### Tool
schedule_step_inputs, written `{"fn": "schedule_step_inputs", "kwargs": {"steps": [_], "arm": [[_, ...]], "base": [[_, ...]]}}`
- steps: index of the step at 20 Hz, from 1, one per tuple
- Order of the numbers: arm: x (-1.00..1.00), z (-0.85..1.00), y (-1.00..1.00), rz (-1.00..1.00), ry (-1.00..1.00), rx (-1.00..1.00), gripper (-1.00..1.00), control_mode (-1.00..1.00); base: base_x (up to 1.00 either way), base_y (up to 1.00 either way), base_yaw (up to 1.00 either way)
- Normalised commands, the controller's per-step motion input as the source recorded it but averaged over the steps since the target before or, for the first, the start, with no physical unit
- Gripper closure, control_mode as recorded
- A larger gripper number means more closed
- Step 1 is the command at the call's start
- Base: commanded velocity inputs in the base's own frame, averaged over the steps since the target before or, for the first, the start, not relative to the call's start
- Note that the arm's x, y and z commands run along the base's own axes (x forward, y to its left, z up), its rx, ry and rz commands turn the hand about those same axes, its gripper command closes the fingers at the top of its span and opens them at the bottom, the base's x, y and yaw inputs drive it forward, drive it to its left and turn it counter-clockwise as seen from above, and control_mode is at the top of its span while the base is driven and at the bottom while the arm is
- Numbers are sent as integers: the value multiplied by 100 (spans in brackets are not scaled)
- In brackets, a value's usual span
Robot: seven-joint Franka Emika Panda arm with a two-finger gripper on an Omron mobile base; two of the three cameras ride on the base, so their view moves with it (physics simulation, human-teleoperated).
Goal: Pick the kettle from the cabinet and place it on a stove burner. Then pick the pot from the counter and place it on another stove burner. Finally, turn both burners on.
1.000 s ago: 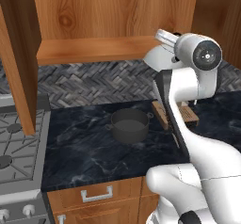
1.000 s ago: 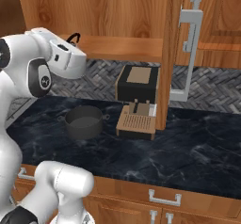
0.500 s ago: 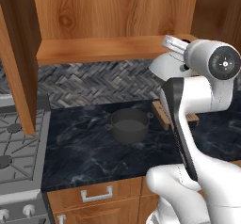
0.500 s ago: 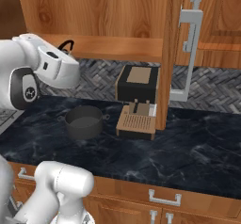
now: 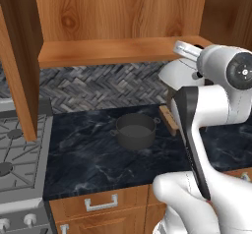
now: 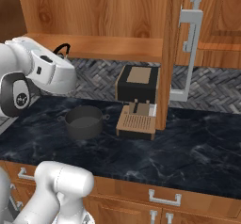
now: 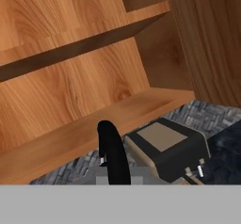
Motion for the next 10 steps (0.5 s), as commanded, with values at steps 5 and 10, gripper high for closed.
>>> {"fn": "schedule_step_inputs", "kwargs": {"steps": [5,10], "arm": [[0,0,0,0,0,0,100,-100],[-19,0,1,0,-9,-1,100,-100]], "base": [[0,0,0],[0,0,0]]}}
